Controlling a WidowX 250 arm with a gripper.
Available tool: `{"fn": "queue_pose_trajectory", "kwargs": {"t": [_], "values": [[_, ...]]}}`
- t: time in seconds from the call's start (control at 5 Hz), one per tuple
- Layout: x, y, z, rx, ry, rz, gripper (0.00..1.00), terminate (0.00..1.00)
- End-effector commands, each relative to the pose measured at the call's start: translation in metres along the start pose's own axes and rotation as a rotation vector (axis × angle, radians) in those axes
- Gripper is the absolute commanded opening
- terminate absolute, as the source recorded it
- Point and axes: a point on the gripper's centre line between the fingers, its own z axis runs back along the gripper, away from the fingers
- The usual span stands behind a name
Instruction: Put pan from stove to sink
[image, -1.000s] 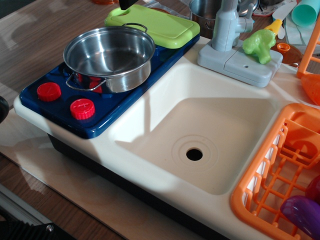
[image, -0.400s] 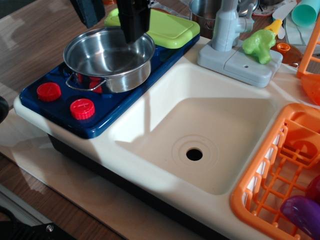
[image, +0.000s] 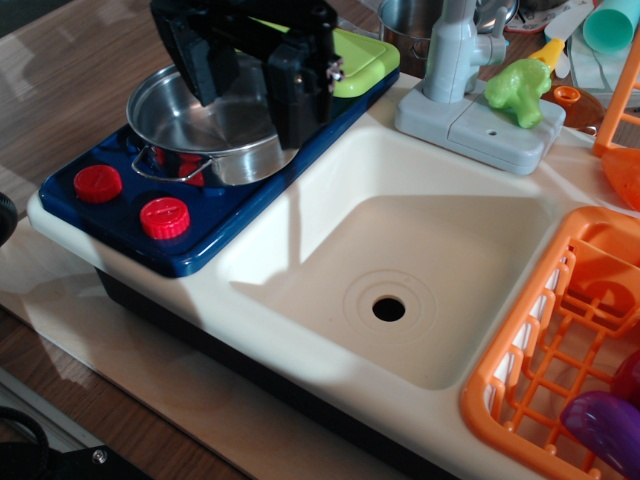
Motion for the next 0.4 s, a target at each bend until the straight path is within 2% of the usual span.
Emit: {"fn": "queue_pose_trajectory", "kwargs": {"t": [0.0,0.2], "values": [[0.0016,0.0005,-0.0098,0.011,-0.068,-0.025,1.00,0.00],[0.0017,0.0030,-0.0157,0.009,-0.079,-0.037,1.00,0.00]]}}
